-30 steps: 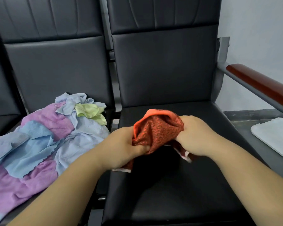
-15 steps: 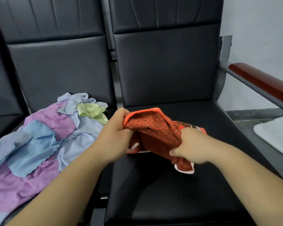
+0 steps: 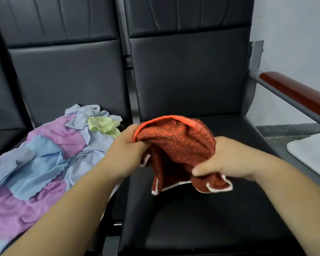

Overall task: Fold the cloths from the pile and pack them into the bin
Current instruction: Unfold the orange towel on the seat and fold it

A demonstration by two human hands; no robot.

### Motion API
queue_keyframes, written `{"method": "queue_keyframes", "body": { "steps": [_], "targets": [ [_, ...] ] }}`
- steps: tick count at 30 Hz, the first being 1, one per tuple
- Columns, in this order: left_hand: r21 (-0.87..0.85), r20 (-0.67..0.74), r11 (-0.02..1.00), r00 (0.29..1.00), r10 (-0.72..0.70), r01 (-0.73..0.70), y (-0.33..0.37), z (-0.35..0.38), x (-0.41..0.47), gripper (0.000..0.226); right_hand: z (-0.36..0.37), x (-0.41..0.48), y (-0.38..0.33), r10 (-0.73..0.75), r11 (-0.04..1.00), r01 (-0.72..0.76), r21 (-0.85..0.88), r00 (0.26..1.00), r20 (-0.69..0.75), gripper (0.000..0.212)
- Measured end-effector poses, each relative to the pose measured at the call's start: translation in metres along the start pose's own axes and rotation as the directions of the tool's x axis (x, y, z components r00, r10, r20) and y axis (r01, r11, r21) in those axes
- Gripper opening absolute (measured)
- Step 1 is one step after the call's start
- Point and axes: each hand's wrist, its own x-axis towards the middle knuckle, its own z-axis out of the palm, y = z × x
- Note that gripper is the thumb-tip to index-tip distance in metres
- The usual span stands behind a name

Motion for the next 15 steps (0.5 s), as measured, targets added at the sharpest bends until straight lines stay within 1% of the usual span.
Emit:
{"method": "queue_keyframes", "body": {
  "steps": [1, 2, 3, 4, 5, 6, 7, 8, 9, 10, 11, 12, 13, 14, 15],
  "targets": [
    [-0.044, -0.012, 0.998, 0.999, 0.036, -0.036, 0.005, 0.001, -0.002, 0.025, 0.003, 0.002, 0.002, 0.023, 0.974, -0.03, -0.225, 0.999, -0.034, 0.03],
    [-0.091, 0.001, 0.994, 0.998, 0.064, -0.064, 0.008, 0.0, -0.003, 0.031, 0.006, 0.006, 0.005, 0.017, 0.924, -0.057, -0.377, 0.994, -0.108, 0.028],
    [-0.127, 0.046, 0.99, 0.997, 0.068, -0.062, 0.012, -0.001, -0.004, 0.036, 0.007, 0.009, 0.004, -0.027, 0.89, -0.067, -0.45, 0.979, -0.2, 0.02],
    [-0.118, 0.122, 0.992, 0.991, 0.053, -0.038, 0.013, -0.003, -0.004, 0.04, 0.006, 0.011, 0.003, -0.082, 0.887, -0.064, -0.456, 0.953, -0.293, 0.012],
    [-0.016, 0.194, 1.0, 0.981, 0.022, -0.019, 0.013, -0.005, -0.005, 0.041, 0.003, 0.012, 0.002, -0.121, 0.91, -0.049, -0.411, 0.918, -0.377, 0.012],
    [0.2, 0.24, 0.979, 0.971, -0.017, -0.033, 0.011, -0.007, -0.005, 0.038, -0.001, 0.011, 0.002, -0.123, 0.95, -0.021, -0.312, 0.892, -0.434, 0.015],
    [0.45, 0.24, 0.891, 0.969, -0.057, -0.059, 0.007, -0.009, -0.004, 0.031, -0.005, 0.009, 0.0, -0.109, 0.984, 0.031, -0.178, 0.885, -0.453, 0.016],
    [0.605, 0.213, 0.793, 0.974, -0.074, -0.072, 0.003, -0.01, -0.002, 0.024, -0.006, 0.005, -0.001, -0.096, 0.995, 0.091, -0.031, 0.901, -0.424, 0.014],
    [0.659, 0.178, 0.75, 0.981, -0.075, -0.062, -0.002, -0.011, -0.001, 0.019, -0.006, 0.002, -0.005, -0.091, 0.985, 0.134, 0.105, 0.934, -0.345, 0.01],
    [0.633, 0.145, 0.772, 0.988, -0.055, -0.05, -0.006, -0.011, 0.0, 0.016, -0.005, -0.002, -0.008, -0.087, 0.961, 0.144, 0.234, 0.968, -0.236, 0.01],
    [0.539, 0.103, 0.841, 0.995, -0.019, -0.04, -0.009, -0.009, 0.001, 0.012, -0.002, -0.005, -0.009, -0.073, 0.944, 0.108, 0.313, 0.99, -0.121, 0.016],
    [0.392, 0.063, 0.919, 0.998, 0.008, -0.032, -0.009, -0.007, 0.0, 0.006, 0.0, -0.007, -0.008, -0.051, 0.941, 0.057, 0.333, 0.998, -0.026, 0.022],
    [0.201, 0.031, 0.979, 0.999, 0.016, -0.022, -0.006, -0.006, 0.0, 0.007, 0.001, -0.007, -0.005, -0.028, 0.969, 0.024, 0.245, 1.0, 0.013, 0.024],
    [0.02, -0.006, 1.0, 1.0, -0.003, 0.003, -0.003, -0.004, 0.001, 0.017, 0.001, -0.003, -0.001, 0.002, 0.999, -0.002, 0.045, 1.0, -0.007, 0.024],
    [-0.135, -0.022, 0.99, 0.999, -0.038, 0.035, 0.001, -0.003, 0.0, 0.024, 0.001, 0.002, 0.003, 0.034, 0.983, -0.045, -0.18, 0.998, -0.061, 0.023]
  ]
}}
